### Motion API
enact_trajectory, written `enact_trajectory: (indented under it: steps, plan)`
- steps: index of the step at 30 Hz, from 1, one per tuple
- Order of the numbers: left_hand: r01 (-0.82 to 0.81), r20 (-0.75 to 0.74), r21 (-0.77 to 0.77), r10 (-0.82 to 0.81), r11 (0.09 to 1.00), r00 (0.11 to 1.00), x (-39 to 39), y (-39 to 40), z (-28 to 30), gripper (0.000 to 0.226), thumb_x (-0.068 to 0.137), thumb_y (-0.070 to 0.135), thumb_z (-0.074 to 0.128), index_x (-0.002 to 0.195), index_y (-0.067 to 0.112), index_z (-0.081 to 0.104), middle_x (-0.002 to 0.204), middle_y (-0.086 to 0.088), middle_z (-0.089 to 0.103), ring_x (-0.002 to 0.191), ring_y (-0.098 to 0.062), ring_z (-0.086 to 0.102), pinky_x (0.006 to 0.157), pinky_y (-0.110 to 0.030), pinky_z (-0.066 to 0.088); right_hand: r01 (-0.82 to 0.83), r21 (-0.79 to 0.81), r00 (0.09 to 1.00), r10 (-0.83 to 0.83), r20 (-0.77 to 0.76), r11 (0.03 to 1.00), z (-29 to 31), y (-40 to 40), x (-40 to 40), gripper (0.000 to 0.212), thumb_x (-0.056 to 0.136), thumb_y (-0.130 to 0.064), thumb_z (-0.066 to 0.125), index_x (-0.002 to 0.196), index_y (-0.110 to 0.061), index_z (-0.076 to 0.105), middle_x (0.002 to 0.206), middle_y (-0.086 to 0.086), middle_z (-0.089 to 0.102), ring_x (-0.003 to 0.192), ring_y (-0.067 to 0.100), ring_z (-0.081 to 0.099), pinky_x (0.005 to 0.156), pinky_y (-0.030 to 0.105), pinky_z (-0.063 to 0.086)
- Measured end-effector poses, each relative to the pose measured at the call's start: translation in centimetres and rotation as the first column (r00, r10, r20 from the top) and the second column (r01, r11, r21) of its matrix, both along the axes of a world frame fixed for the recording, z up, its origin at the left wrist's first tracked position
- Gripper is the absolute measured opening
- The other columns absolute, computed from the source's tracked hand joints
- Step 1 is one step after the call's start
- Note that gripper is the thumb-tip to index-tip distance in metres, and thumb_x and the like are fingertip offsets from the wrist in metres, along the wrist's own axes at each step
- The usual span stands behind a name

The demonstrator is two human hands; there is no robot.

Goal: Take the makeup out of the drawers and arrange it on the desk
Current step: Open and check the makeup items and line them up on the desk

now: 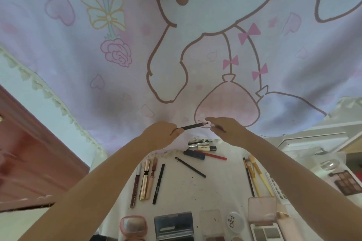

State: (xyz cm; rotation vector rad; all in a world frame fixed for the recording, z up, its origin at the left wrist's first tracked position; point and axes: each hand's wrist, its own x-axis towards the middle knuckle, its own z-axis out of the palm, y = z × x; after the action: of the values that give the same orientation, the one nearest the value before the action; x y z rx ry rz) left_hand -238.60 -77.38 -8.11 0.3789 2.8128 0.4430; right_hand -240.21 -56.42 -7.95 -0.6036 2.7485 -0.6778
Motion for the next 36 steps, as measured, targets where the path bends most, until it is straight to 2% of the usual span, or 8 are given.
enact_trajectory:
  steps: [3, 11, 15, 23, 27, 30, 33, 36]
  plan:
    - [0.018, 0.003, -0.016, -0.018, 1.0, 1.0, 0.4, -0.1, -0.1, 0.043, 0.1, 0.033, 0.026, 0.059, 0.021, 0.028, 0.057, 0.005, 0.031, 0.05, -0.007, 0.029, 0.05, -0.014, 0.025, -0.053, 0.062, 0.998, 0.051, 0.035, 0.997, 0.2, -0.4, 0.2, 0.042, 0.099, -0.012, 0.03, 0.141, -0.011, 0.031, 0.125, 0.011, 0.053, 0.083, 0.014, 0.052, 0.079, 0.017, 0.039]
    - [0.015, 0.026, -0.058, -0.013, 0.998, 1.0, 1.2, -1.1, -0.2, 0.042, 0.1, 0.033, 0.025, 0.06, 0.022, 0.029, 0.058, 0.006, 0.032, 0.05, -0.005, 0.03, 0.049, -0.014, 0.024, -0.1, 0.048, 0.995, 0.098, 0.028, 0.994, 0.0, -1.2, 0.0, 0.037, 0.097, -0.007, 0.033, 0.132, -0.008, 0.045, 0.113, 0.009, 0.056, 0.062, 0.005, 0.045, 0.058, 0.007, 0.037]
    - [-0.007, 0.074, -0.032, 0.01, 0.999, 0.997, 1.9, -1.6, -1.0, 0.042, 0.1, 0.033, 0.026, 0.06, 0.022, 0.03, 0.057, 0.006, 0.034, 0.051, -0.006, 0.032, 0.05, -0.014, 0.026, -0.157, 0.091, 0.987, 0.152, 0.059, 0.983, -0.7, -1.9, 0.0, 0.039, 0.097, -0.006, 0.032, 0.135, -0.01, 0.043, 0.137, 0.007, 0.048, 0.118, 0.018, 0.049, 0.097, 0.017, 0.036]
    - [-0.021, 0.186, 0.0, 0.021, 1.0, 0.982, 3.5, -2.3, -3.9, 0.035, 0.1, 0.033, 0.029, 0.068, 0.019, 0.036, 0.062, 0.006, 0.038, 0.055, -0.005, 0.036, 0.052, -0.015, 0.03, -0.35, 0.182, 0.932, 0.322, 0.163, 0.919, -4.1, -3.6, -0.9, 0.03, 0.094, -0.007, 0.038, 0.12, -0.004, 0.053, 0.102, 0.004, 0.06, 0.082, 0.015, 0.048, 0.074, 0.018, 0.037]
    - [-0.132, 0.279, 0.098, 0.1, 0.986, 0.955, 4.4, -2.0, -5.9, 0.013, 0.099, 0.026, 0.033, 0.093, 0.014, 0.035, 0.065, 0.006, 0.039, 0.055, -0.006, 0.036, 0.05, -0.018, 0.029, -0.406, 0.231, 0.907, 0.36, 0.217, 0.884, -6.1, -4.6, -1.7, 0.014, 0.094, -0.007, 0.037, 0.106, -0.013, 0.04, 0.068, -0.007, 0.038, 0.058, 0.005, 0.034, 0.053, 0.014, 0.027]
    - [-0.216, 0.378, 0.107, 0.161, 0.971, 0.912, 5.1, -1.8, -8.2, 0.016, 0.1, 0.022, 0.031, 0.1, 0.008, 0.039, 0.068, 0.004, 0.041, 0.056, -0.007, 0.037, 0.051, -0.021, 0.03, -0.454, 0.295, 0.89, 0.411, 0.198, 0.841, -7.7, -5.7, -2.4, 0.008, 0.093, -0.009, 0.039, 0.089, -0.015, 0.036, 0.072, -0.001, 0.044, 0.063, 0.012, 0.04, 0.058, 0.02, 0.034]
    - [-0.28, 0.389, 0.075, 0.23, 0.957, 0.892, 5.6, -1.3, -10.3, 0.027, 0.099, 0.021, 0.034, 0.112, 0.001, 0.047, 0.091, -0.01, 0.059, 0.074, -0.02, 0.053, 0.063, -0.029, 0.04, -0.488, 0.345, 0.871, 0.474, 0.129, 0.802, -10.1, -7.0, -2.8, 0.014, 0.089, -0.008, 0.044, 0.089, -0.009, 0.058, 0.089, 0.011, 0.059, 0.089, 0.023, 0.051, 0.078, 0.033, 0.043]
    - [-0.293, 0.339, -0.048, 0.291, 0.955, 0.895, 5.5, -0.9, -12.2, 0.033, 0.098, 0.024, 0.037, 0.116, 0.001, 0.052, 0.117, -0.016, 0.056, 0.105, -0.028, 0.055, 0.081, -0.033, 0.045, -0.539, 0.377, 0.825, 0.562, 0.057, 0.753, -12.3, -8.5, -3.3, 0.018, 0.083, -0.007, 0.054, 0.093, -0.006, 0.07, 0.096, 0.013, 0.066, 0.103, 0.028, 0.053, 0.076, 0.033, 0.043]
